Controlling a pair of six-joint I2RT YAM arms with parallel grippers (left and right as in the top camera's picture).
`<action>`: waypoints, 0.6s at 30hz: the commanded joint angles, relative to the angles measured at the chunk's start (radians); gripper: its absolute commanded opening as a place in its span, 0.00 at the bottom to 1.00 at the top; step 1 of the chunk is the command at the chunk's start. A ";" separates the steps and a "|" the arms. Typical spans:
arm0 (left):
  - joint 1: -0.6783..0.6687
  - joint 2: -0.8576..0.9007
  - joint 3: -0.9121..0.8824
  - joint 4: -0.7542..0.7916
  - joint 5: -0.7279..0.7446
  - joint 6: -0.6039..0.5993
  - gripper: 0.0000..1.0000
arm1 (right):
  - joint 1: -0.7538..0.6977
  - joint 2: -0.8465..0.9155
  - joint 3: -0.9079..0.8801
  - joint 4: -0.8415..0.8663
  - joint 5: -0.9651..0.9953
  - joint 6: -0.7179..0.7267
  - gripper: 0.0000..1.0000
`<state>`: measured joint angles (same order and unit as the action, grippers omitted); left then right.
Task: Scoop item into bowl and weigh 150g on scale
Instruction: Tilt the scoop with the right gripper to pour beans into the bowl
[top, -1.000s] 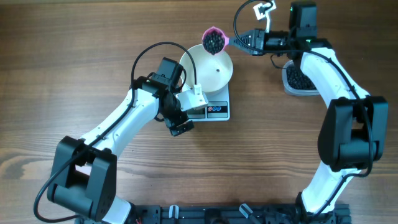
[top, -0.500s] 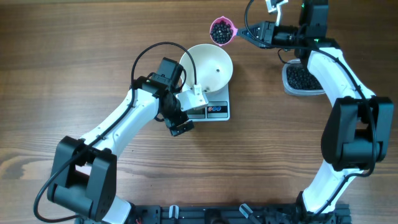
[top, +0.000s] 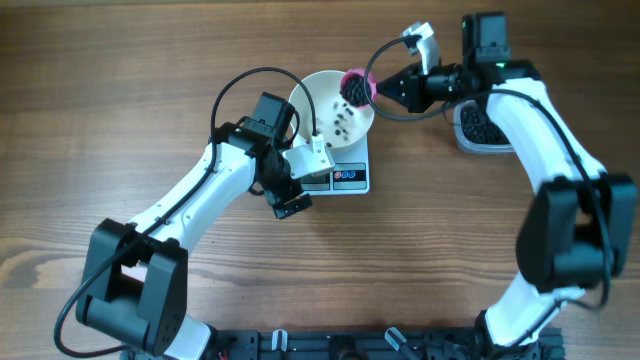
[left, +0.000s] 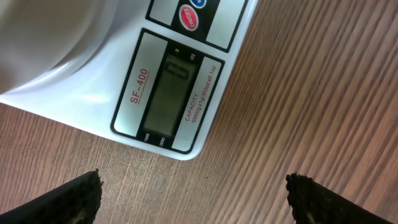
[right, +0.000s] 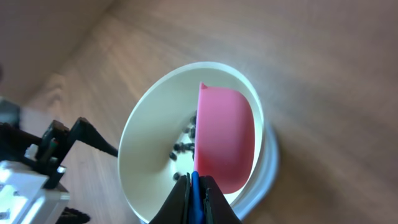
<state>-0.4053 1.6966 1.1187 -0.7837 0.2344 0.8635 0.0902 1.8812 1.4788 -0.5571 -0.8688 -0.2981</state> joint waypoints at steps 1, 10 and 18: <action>0.003 0.008 -0.005 -0.001 0.019 0.019 1.00 | 0.021 -0.161 0.010 0.012 0.183 -0.122 0.04; 0.003 0.008 -0.005 -0.001 0.019 0.019 1.00 | 0.294 -0.216 0.010 0.038 0.702 -0.439 0.04; 0.003 0.008 -0.005 -0.001 0.019 0.019 1.00 | 0.296 -0.178 0.008 0.078 0.566 -0.307 0.04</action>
<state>-0.4053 1.6966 1.1187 -0.7841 0.2344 0.8635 0.3996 1.6852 1.4796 -0.5091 -0.2012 -0.7132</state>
